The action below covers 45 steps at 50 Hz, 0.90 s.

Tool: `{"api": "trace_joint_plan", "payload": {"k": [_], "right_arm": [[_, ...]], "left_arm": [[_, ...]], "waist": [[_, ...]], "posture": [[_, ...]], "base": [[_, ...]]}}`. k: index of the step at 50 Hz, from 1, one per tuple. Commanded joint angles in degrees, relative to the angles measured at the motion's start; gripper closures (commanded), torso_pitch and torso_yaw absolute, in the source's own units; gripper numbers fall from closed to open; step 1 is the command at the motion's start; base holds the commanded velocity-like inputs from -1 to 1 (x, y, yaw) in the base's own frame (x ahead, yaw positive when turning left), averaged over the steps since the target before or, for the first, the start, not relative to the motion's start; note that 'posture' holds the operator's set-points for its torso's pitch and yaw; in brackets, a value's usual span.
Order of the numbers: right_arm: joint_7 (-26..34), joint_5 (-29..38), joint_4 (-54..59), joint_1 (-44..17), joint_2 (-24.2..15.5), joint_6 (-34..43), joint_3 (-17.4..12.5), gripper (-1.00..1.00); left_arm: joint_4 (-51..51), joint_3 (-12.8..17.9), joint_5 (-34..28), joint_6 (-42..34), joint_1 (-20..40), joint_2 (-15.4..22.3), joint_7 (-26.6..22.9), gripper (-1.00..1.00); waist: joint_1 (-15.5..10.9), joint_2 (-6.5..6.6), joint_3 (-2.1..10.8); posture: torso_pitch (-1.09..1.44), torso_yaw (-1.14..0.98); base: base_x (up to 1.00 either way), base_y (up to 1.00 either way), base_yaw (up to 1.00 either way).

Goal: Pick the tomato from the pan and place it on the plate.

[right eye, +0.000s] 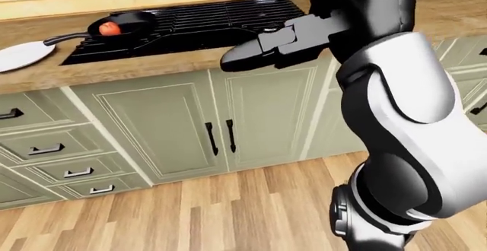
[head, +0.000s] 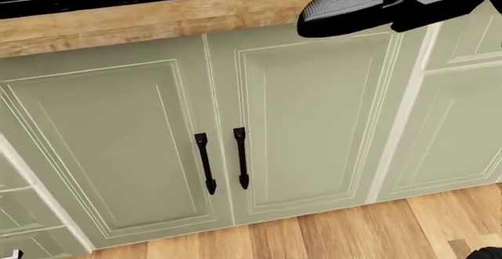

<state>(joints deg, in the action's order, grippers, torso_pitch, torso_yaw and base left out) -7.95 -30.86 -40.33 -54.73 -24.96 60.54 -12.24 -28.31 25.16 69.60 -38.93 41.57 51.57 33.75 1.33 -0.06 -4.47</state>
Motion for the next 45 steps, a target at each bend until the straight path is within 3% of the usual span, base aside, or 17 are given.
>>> {"api": "trace_joint_plan", "payload": {"k": [1, 4, 7, 10, 12, 13, 14, 23, 25, 26, 30, 33, 35, 37, 38, 39, 45], "right_arm": [[0.01, 0.41, -0.14, -1.75, -0.04, -0.92, -0.27, -1.00], [0.22, 0.61, -0.03, -1.71, -0.06, -1.10, -0.34, -1.00], [0.18, 0.64, -0.14, -1.79, 0.07, -0.91, -0.36, -1.00], [0.30, 0.67, -0.14, -1.67, 0.38, -1.02, -0.18, -1.00], [0.36, 0.59, -0.23, -1.72, 0.40, -0.94, -0.33, -1.00], [0.16, 0.21, -0.20, -1.95, 0.74, -0.87, -0.66, -1.00], [0.12, 0.21, -0.21, -1.97, 0.58, -0.82, -0.47, -1.00], [0.63, 0.62, 0.06, -1.51, 0.45, -1.45, -0.19, -1.00], [0.76, 0.84, 0.30, -1.32, 0.46, -1.70, -0.12, -1.00], [0.78, 0.87, 0.26, -1.30, 0.50, -1.64, -0.07, -1.00], [0.61, 0.60, -0.32, -1.61, 0.70, -0.76, -0.22, -1.00], [0.31, 0.35, -0.53, -1.80, 0.72, -0.20, -0.43, -1.00], [0.32, 0.36, -0.40, -1.62, 0.72, -0.52, -0.43, -1.00], [0.42, 0.52, -0.22, -1.46, 0.73, -0.81, -0.12, -1.00], [0.50, 0.56, -0.22, -1.34, 0.77, -0.94, -0.09, -1.00], [0.53, 0.55, -0.13, -1.24, 0.89, -1.08, -0.19, -1.00], [0.62, 0.83, 0.01, -1.28, 1.05, -1.29, 0.10, -1.00]], "left_arm": [[-0.24, 1.15, -0.33, 1.00, 1.44, 1.27, -0.13, -1.00], [-0.37, 1.16, -0.20, 0.87, 1.54, 1.26, 0.02, -1.00], [-0.50, 1.22, -0.05, 0.77, 1.49, 1.35, 0.20, -1.00], [-0.59, 1.20, -0.21, 0.71, 1.53, 1.45, 0.15, -1.00], [-0.62, 1.17, -0.26, 0.67, 1.55, 1.47, 0.10, -1.00], [-0.79, 1.05, -0.50, 0.60, 1.63, 1.62, 0.08, -1.00], [-0.76, 1.06, -0.47, 0.57, 1.69, 1.57, 0.01, -1.00], [-0.53, 0.88, -1.35, 0.55, 1.68, 1.06, -0.60, -1.00], [-0.59, 0.78, -1.47, 0.48, 1.73, 0.83, -0.61, -1.00], [-0.66, 0.73, -1.49, 0.40, 1.81, 0.77, -0.60, -1.00], [-0.84, 0.89, -1.50, 0.12, 1.84, 0.66, -0.62, -1.00], [-1.15, 1.42, -0.81, 0.26, 1.71, 0.86, -0.68, -1.00], [-1.14, 1.30, -0.77, 0.39, 1.61, 0.95, -0.66, -1.00], [-1.10, 1.31, -0.64, 0.41, 1.62, 1.08, -0.62, -1.00], [-1.00, 1.32, -0.70, 0.50, 1.58, 1.12, -0.70, -1.00], [-0.92, 1.28, -0.93, 0.65, 1.48, 1.09, -0.78, -1.00], [-0.86, 1.21, -0.66, 0.75, 1.57, 1.22, -0.68, -1.00]], "waist": [[-0.61, -1.11, 1.84], [-0.96, -1.43, 2.87], [-0.89, 0.14, 1.70], [-0.49, 3.20, 1.59], [-0.21, 8.24, 4.17], [-0.93, 5.86, 2.02], [-0.73, 6.07, 1.14], [-0.73, 0.74, 0.90], [-0.84, -1.56, 1.77], [-0.30, -0.33, 1.67], [-1.05, -1.63, 3.00], [-0.79, 0.19, 1.74], [-0.43, 2.65, 1.50], [-0.81, 8.82, 3.07], [-0.75, 5.58, 1.92], [-0.82, 5.99, 1.45], [-0.98, 2.45, 0.97]], "posture": [[0.00, 0.00], [0.00, 0.00], [0.00, 0.00], [0.00, 0.00], [0.00, 0.00], [0.00, 0.00], [0.00, 0.00], [0.00, 0.00], [0.00, 0.00], [0.00, 0.00], [0.00, 0.00], [0.00, 0.00], [0.00, 0.00], [0.00, 0.00], [0.00, 0.00], [0.00, 0.00], [0.00, 0.00]], "base": [[0.07, 0.52, 0.00], [0.08, 0.52, 0.00], [0.08, 0.53, 0.00], [0.08, 0.61, 0.00], [0.09, 0.62, 0.00], [0.09, 0.62, 0.00], [0.09, 0.62, 0.00], [0.09, 0.63, 0.00], [0.09, 0.63, 0.00], [0.09, 0.62, 0.00], [0.09, 0.67, 0.00], [0.10, 0.68, 0.00], [0.10, 0.68, 0.00], [0.09, 0.68, 0.00], [0.09, 0.69, 0.00], [0.09, 0.68, 0.00], [0.10, 0.68, 0.00]]}}
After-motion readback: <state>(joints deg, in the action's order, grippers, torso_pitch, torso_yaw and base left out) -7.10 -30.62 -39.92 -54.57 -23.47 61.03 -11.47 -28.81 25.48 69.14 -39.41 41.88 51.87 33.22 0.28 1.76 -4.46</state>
